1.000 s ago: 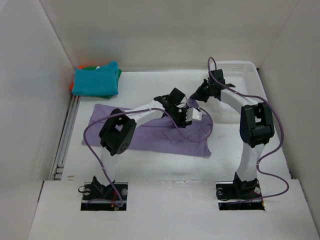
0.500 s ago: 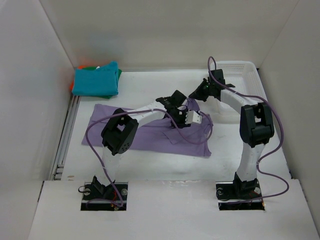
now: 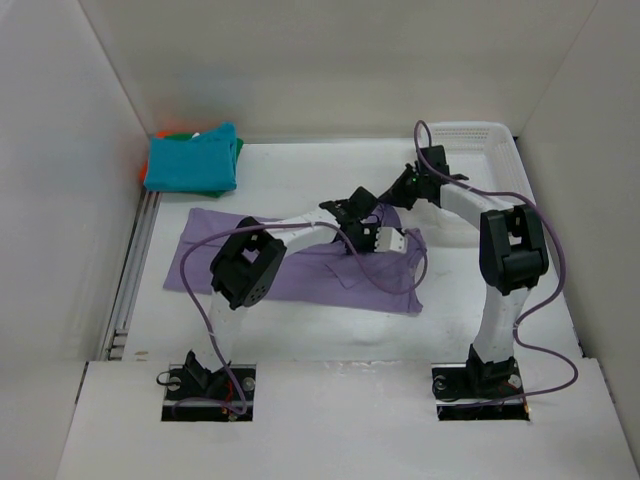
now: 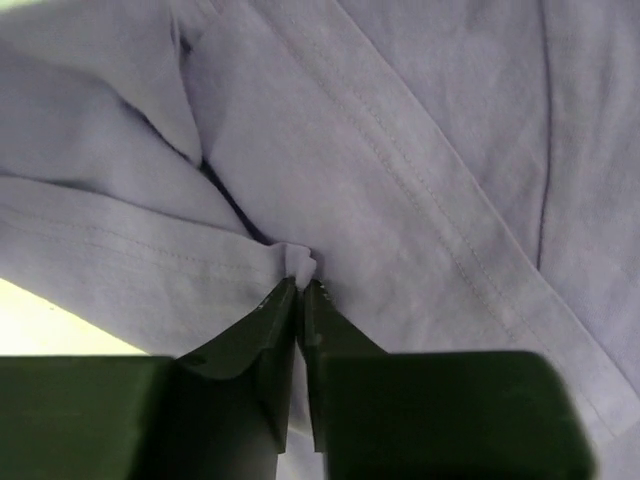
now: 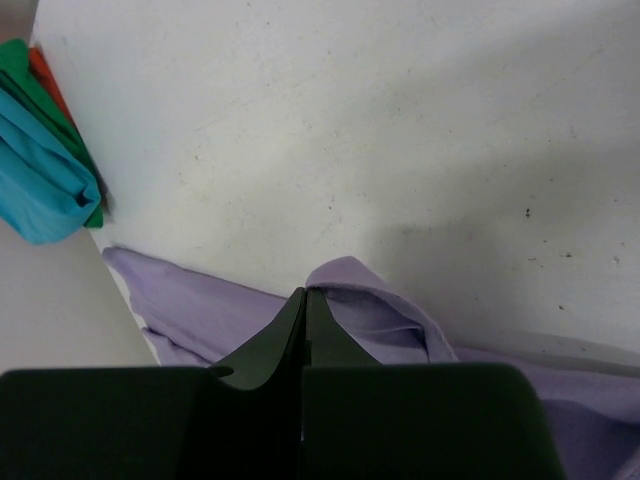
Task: Fold and stack the t-shirts
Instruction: Fold the other side of the tshirt into a rectangle
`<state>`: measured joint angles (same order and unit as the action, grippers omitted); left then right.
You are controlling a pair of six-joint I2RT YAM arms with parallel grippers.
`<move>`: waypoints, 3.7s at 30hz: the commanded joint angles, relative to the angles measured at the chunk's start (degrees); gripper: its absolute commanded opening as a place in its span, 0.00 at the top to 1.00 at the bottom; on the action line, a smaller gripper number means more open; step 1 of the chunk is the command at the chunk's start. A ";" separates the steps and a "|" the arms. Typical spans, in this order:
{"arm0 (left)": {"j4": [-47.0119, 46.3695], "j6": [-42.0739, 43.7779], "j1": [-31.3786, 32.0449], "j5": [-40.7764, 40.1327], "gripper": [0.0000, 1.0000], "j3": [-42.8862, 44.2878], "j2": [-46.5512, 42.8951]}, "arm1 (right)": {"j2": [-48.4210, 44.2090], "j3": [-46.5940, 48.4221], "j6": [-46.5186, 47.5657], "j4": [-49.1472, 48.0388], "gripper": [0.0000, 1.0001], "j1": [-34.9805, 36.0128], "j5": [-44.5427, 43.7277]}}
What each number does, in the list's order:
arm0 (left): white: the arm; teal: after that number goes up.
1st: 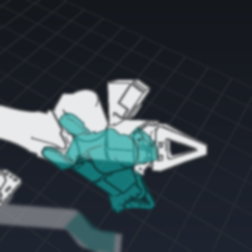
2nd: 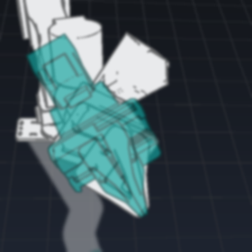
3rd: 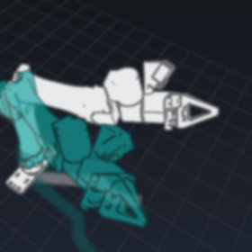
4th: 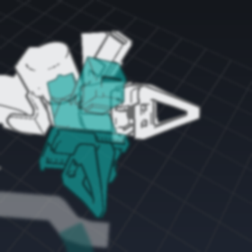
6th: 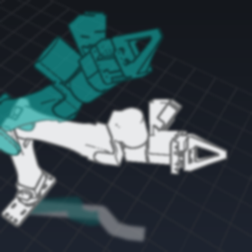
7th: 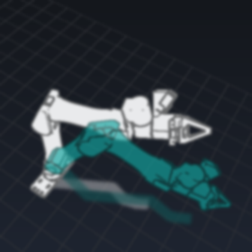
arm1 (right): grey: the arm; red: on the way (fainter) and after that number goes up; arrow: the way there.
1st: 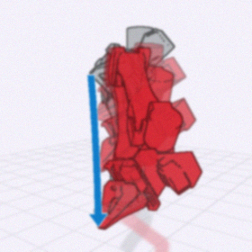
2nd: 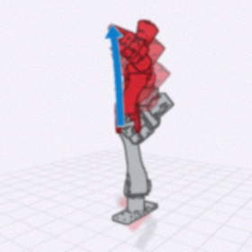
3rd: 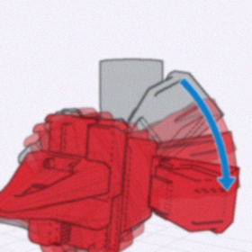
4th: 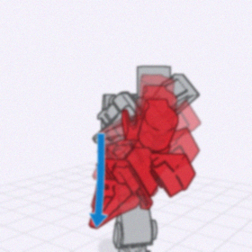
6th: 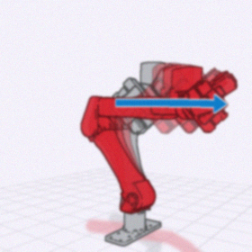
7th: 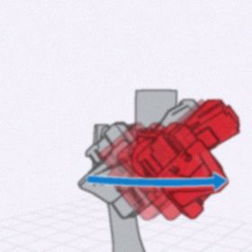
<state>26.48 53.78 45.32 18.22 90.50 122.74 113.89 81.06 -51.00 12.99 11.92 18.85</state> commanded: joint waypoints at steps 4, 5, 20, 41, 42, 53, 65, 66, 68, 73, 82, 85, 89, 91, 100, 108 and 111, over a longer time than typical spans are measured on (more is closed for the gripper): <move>-1.79 -5.77 -2.12 0.67 0.98 -0.15 -5.48 | -4.80 -2.82 0.55 -2.36 1.00 0.07 0.57; -1.43 -7.62 -2.91 1.72 0.98 -0.67 -7.14 | -6.21 -4.14 0.81 -2.27 1.00 0.25 0.49; 10.52 -15.28 -6.78 18.16 0.98 -9.90 -17.88 | -32.39 -34.19 -1.20 2.56 1.00 7.71 -0.05; 18.60 -11.95 -11.09 29.07 0.96 -6.22 -11.47 | -42.86 -46.78 -5.16 5.72 1.00 10.35 10.94; 18.78 -11.60 -10.91 28.63 0.96 -5.95 -11.03 | -43.65 -46.61 -5.25 6.77 1.00 10.79 11.29; 18.87 -11.06 -10.56 29.15 0.95 -3.31 -7.60 | -47.09 -46.96 -3.31 12.68 0.99 9.48 11.38; 18.08 -15.80 -12.49 31.00 0.93 2.13 -2.95 | -34.71 -42.40 -1.90 1.96 0.98 1.40 11.56; 17.99 -17.38 -12.84 31.44 0.93 3.18 -2.07 | -33.48 -41.34 -2.34 1.08 0.98 0.96 11.56; 17.99 -20.02 -13.72 32.40 0.93 4.85 -0.58 | -31.37 -40.10 -2.70 -0.68 0.97 -0.19 11.38; 16.94 -25.64 -16.18 35.65 0.91 7.41 1.62 | -26.18 -38.87 -4.63 -5.69 0.96 -2.03 11.47; 10.36 -37.94 -19.52 36.89 0.91 7.24 4.70 | -21.78 -40.10 -11.48 -16.32 0.89 -6.96 11.38; 7.28 -42.34 -20.40 36.54 0.91 7.15 5.49 | -21.34 -40.36 -13.07 -18.44 0.86 -7.75 11.65; 3.85 -46.48 -21.63 36.45 0.91 6.54 5.58 | -21.42 -41.77 -13.68 -19.41 0.84 -8.63 11.21; 2.44 -47.71 -22.16 36.36 0.90 5.75 5.41 | -22.12 -42.47 -13.77 -19.50 0.81 -8.63 11.12; 0.15 -48.95 -22.43 35.92 0.83 2.23 3.74 | -27.39 -44.32 -12.90 -18.62 0.65 -8.45 7.69; 0.15 -48.15 -21.90 34.52 0.81 0.56 2.42 | -35.56 -44.06 -9.47 -11.17 0.59 -6.70 1.82; 0.15 -48.07 -22.34 33.64 0.81 0.29 1.28 | -38.90 -43.97 -7.80 -5.63 0.59 -5.29 -2.58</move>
<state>28.14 7.22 23.29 51.79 91.68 128.95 78.11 36.84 -61.49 1.89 5.28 21.69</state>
